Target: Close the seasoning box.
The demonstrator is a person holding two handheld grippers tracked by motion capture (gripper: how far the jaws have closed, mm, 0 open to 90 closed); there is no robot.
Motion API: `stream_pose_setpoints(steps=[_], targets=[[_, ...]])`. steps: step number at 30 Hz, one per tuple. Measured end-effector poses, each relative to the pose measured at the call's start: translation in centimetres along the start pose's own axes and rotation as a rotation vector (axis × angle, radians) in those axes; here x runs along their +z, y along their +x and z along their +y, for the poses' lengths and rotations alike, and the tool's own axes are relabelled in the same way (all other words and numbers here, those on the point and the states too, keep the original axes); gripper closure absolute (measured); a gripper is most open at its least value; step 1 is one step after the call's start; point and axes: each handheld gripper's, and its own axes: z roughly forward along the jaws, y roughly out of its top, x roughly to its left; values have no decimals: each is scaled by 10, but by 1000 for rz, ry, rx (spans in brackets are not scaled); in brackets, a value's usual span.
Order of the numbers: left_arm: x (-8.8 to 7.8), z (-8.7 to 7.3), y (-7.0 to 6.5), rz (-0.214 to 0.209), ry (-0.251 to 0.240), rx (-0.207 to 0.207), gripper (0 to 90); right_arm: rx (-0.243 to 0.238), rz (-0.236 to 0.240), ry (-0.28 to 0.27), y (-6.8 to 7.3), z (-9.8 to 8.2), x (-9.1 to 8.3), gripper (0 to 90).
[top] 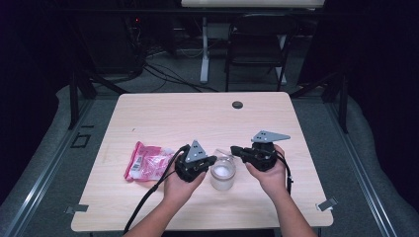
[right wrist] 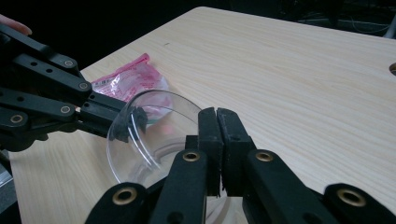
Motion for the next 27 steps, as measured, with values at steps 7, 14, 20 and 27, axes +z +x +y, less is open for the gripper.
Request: stream_pose_setpoints(steps=[7,14,20,27], targets=[[2,-11,-3,-11,18,-4,893,-23,18,12,4,-3,6,889],[3,-21,-5,-22,20,-24,893,-25,38,33,5,-5,10,887],[2,-25,-6,-20,29,-24,893,-35,46,40,7,-5,12,883],[-3,-27,-6,-14,31,-21,893,-38,45,44,8,-6,12,880]])
